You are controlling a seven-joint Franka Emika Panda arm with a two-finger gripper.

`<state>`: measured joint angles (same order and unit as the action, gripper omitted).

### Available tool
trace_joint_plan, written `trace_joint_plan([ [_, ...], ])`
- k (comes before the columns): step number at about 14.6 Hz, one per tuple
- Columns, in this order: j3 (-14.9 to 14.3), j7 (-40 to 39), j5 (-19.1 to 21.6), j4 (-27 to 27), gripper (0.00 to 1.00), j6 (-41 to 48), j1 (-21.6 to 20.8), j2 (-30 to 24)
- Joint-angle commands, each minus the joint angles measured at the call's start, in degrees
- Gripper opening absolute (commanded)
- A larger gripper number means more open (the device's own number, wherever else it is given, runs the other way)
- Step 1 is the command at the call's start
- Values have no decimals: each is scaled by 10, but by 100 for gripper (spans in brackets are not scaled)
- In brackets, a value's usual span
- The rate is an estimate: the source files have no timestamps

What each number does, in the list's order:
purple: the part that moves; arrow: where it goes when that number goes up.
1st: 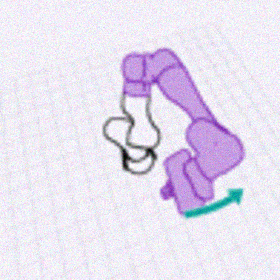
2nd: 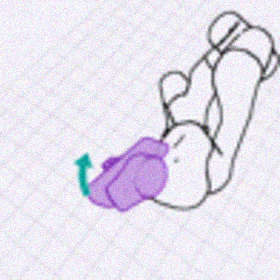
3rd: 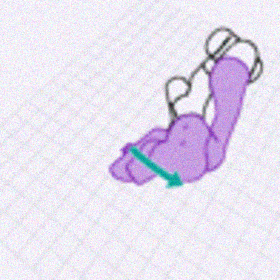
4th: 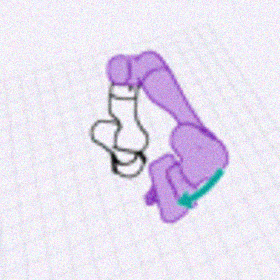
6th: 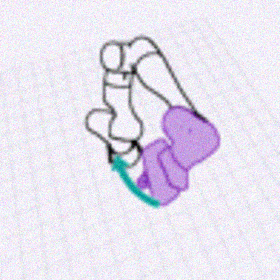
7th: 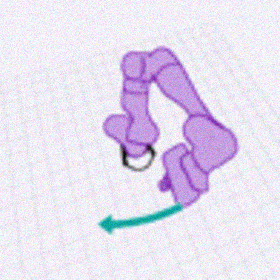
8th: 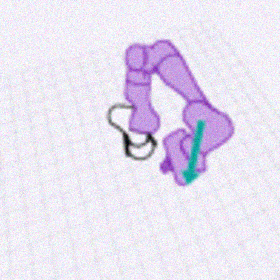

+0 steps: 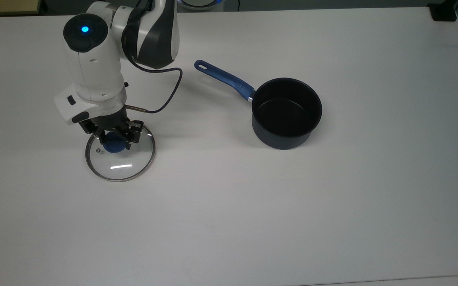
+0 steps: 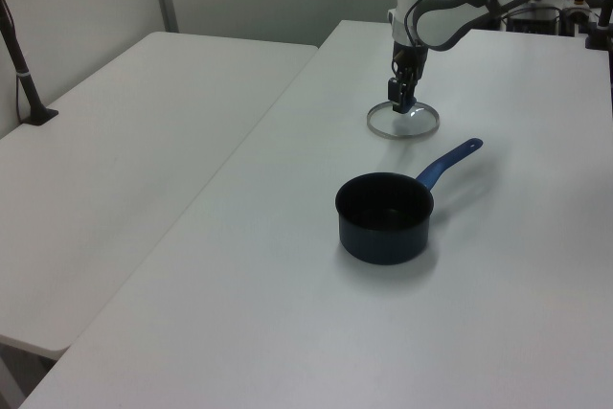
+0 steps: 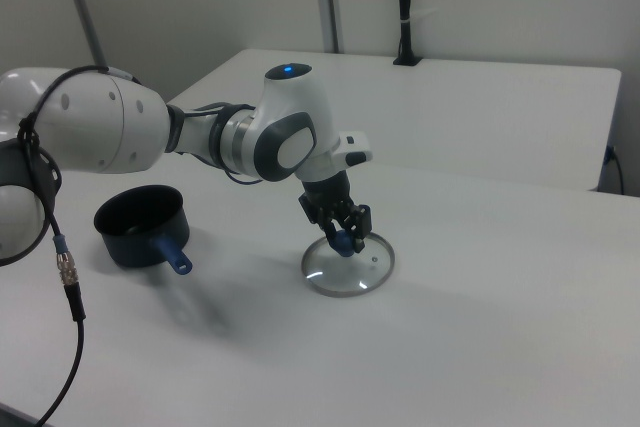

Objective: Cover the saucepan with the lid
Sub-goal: 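Lift the glass lid up off the table by its knob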

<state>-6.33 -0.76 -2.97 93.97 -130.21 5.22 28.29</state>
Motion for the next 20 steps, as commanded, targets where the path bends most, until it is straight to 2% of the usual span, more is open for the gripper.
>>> trace_joint_plan([
  [1, -7, -3, 14, -10, 37, -4, -4, -12],
  [6, -25, -9, 22, -29, 37, 37, -3, -63],
  [7, -32, -24, 26, -47, 37, 63, -2, -79],
  [11, -64, -63, 55, -49, 34, 123, -4, -125],
  [15, -65, -59, 53, -50, 33, 149, -14, -125],
  [16, -68, -55, 53, -50, 33, 149, -31, -124],
  [18, -96, -28, 56, -50, 33, 152, -81, -123],
  [20, -103, 7, 58, -50, 33, 153, -121, -126],
])
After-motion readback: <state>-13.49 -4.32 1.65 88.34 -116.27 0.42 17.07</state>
